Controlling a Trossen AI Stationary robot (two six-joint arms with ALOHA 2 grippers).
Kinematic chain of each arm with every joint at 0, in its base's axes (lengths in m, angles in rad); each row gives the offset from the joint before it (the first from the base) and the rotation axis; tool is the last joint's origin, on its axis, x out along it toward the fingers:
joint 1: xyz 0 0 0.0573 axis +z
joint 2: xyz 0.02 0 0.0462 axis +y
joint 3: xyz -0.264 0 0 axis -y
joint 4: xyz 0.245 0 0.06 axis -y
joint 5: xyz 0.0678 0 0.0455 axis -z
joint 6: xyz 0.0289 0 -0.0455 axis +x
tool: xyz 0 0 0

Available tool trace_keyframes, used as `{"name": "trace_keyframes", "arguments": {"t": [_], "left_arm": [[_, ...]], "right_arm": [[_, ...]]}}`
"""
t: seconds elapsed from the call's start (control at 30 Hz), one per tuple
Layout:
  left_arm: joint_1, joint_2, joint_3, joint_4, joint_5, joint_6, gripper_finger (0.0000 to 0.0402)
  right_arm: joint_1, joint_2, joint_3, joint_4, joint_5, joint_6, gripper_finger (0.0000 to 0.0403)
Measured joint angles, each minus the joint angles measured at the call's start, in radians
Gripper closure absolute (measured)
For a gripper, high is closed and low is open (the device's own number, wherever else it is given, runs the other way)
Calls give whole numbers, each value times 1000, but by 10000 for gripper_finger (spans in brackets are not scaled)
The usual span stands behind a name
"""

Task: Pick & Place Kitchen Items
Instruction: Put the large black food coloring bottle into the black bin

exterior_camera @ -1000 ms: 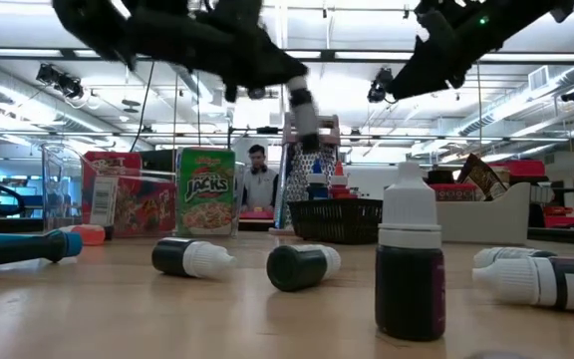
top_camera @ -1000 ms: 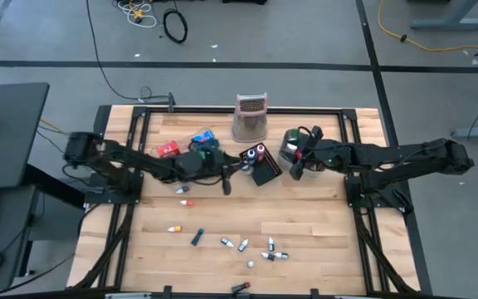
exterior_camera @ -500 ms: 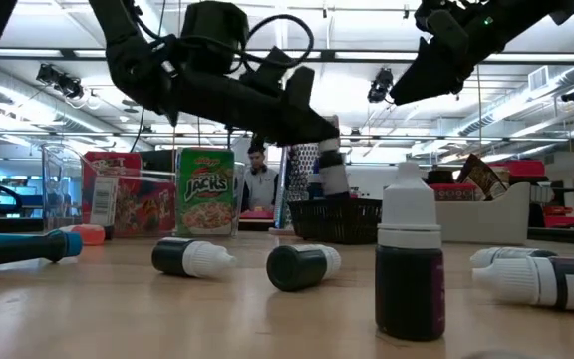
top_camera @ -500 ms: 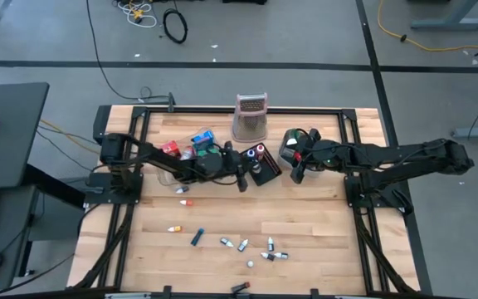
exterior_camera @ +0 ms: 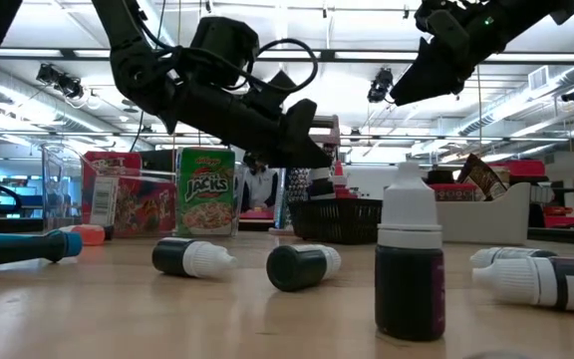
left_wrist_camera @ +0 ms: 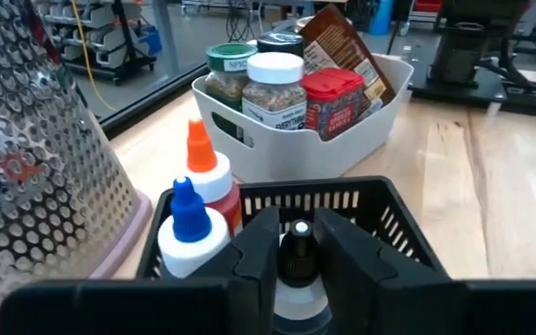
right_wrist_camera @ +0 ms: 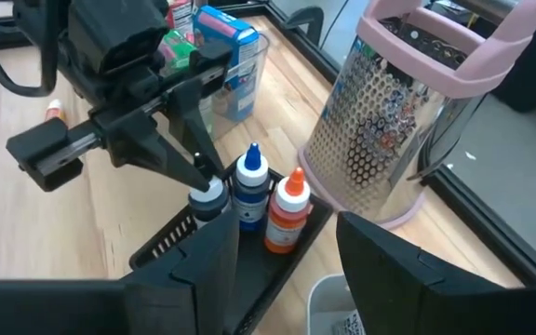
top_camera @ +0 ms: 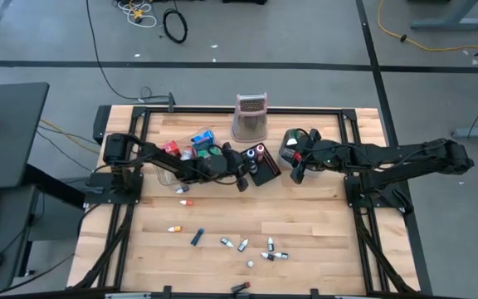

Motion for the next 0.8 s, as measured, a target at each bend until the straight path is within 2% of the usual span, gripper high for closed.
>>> {"name": "trace_keyframes", "arguments": {"t": [0.8], "left_arm": [[3, 0, 0, 0, -23, 70, 318]], "right_arm": [[0, 0, 0, 0, 1, 12, 209]]}}
